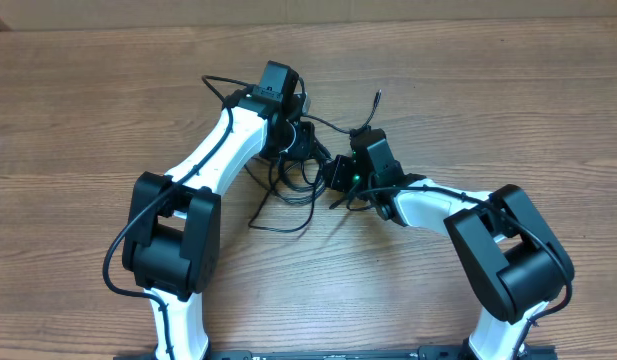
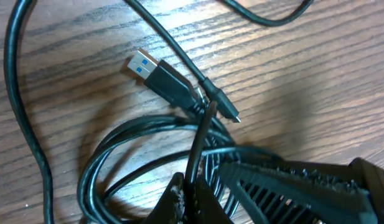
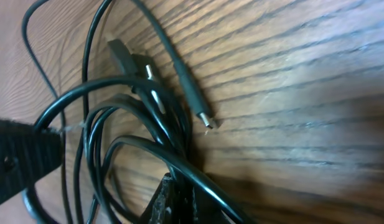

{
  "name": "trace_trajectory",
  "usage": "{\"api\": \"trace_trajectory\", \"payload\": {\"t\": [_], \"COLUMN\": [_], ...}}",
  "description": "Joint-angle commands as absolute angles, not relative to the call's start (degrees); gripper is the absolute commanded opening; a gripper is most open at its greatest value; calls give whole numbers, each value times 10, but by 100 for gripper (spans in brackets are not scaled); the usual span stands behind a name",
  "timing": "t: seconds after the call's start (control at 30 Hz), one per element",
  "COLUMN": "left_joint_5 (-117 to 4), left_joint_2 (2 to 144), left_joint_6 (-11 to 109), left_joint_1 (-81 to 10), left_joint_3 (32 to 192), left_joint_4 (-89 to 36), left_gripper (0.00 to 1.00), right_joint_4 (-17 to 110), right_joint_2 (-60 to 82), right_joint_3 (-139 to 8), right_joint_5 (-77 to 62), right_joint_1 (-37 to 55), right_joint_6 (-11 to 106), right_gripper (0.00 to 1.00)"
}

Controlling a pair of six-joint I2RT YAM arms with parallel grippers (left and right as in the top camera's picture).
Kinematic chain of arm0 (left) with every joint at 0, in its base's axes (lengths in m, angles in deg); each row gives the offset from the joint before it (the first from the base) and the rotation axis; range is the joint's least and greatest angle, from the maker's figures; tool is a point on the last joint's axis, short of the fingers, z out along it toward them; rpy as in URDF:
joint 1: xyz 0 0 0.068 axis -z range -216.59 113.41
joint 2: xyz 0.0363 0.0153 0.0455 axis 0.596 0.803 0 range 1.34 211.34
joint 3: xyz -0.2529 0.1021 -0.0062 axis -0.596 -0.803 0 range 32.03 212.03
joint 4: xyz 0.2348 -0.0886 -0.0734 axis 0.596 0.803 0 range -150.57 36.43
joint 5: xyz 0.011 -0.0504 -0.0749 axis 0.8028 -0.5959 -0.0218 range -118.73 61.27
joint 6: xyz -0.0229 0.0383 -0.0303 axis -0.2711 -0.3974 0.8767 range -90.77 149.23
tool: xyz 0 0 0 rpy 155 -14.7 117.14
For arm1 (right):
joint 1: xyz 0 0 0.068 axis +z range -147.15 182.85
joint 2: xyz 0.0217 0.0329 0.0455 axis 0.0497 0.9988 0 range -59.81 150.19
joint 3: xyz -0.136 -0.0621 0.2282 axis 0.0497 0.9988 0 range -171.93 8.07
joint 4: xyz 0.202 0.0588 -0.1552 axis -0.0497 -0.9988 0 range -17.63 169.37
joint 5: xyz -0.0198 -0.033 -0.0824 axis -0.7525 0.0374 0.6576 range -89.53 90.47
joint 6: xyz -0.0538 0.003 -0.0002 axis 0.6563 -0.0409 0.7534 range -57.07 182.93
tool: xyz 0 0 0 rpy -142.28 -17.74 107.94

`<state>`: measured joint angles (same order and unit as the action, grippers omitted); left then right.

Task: Untangle cables

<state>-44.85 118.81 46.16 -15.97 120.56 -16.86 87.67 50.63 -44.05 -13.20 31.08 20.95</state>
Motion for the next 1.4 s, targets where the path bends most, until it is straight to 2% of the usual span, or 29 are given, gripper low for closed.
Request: {"api": "trace_trajectory", "payload": {"t": [0.0, 0.27, 0.8, 0.83, 1.0, 1.37], "left_joint_5": [-431, -438, -433, -433, -433, -417], "left_joint_2": [1192, 1192, 1192, 1192, 1192, 1192], "left_joint_6": [510, 597, 596, 592, 539, 416], "left_joint_1": [-168, -205, -213, -213, -213, -213], "left_joint_3": [1201, 1201, 1201, 1201, 1201, 1201], "left_joint_4": [-173, -180, -180, -180, -181, -184], "left_gripper": [4, 4, 4, 4, 4, 4], "right_joint_4": [881, 912, 920, 918, 888, 847], "right_joint_2": [512, 512, 512, 512, 512, 512], "right_joint_3": [-437, -437, -437, -437, -437, -437], "right_joint_5": [-190, -332, -367, -367, -374, -495], "right_joint_1": [299, 282, 282, 282, 282, 282], "right_joint_6": [210, 210, 208, 208, 208, 211], "right_gripper": [4, 4, 7, 4, 4, 4]}}
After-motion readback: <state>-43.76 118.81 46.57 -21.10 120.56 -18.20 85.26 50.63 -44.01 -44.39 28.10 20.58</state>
